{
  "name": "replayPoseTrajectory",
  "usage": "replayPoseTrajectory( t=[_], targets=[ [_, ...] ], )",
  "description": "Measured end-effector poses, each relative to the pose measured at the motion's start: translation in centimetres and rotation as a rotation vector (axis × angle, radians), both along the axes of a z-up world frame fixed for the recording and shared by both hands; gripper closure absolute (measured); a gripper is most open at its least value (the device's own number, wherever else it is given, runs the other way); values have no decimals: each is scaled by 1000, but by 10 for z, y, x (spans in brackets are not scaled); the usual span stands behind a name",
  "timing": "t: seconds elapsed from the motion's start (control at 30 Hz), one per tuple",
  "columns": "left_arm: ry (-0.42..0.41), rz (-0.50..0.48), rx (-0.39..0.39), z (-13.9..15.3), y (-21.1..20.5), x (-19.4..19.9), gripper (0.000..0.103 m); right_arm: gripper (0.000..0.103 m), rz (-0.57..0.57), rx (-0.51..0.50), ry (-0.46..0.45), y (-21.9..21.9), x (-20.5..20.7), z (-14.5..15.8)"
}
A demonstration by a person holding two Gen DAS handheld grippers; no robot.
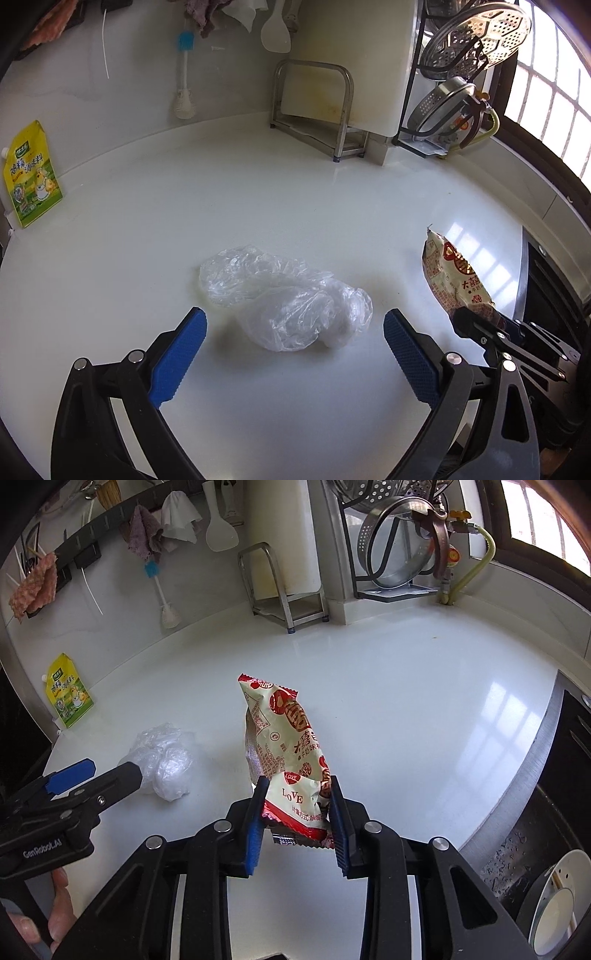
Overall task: Collect trash
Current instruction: 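Grasp the red-and-white snack wrapper with the right tool while the left tool grasps the clear bag, then carry the snack wrapper and clear bag over the grey basket with both tools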
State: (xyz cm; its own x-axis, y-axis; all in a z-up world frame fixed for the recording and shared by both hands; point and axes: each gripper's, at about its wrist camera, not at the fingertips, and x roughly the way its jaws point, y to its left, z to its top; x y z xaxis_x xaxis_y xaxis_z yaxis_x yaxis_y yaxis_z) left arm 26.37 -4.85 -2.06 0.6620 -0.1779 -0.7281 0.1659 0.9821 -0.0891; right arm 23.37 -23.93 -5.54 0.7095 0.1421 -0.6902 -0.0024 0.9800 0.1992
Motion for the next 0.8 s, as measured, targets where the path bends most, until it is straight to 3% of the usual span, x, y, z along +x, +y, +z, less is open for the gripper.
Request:
replayPoseTrajectory(
  t=[0.3, 0.37, 0.4, 0.47, 0.6, 0.8],
  targets=[
    [91, 14, 48, -26, -18, 32, 9, 73, -12, 37, -8, -15, -7, -2],
    [102, 7, 55, -29, -20, 34, 19, 73, -11, 43, -8, -16, -7, -3],
    [110, -1, 58, -30, -22, 36, 29, 73, -9, 44, -7, -15, -6, -3],
    [104, -6, 67, -30, -24, 36, 37, 73, -5, 49, -6, -15, -6, -4],
    [91, -32, 58, -30, -27, 34, 65, 73, 4, 50, -1, -13, -7, -4],
    [55, -41, 38, -24, -23, 21, 69, 73, 9, 54, -8, -14, -14, -3]
  ],
)
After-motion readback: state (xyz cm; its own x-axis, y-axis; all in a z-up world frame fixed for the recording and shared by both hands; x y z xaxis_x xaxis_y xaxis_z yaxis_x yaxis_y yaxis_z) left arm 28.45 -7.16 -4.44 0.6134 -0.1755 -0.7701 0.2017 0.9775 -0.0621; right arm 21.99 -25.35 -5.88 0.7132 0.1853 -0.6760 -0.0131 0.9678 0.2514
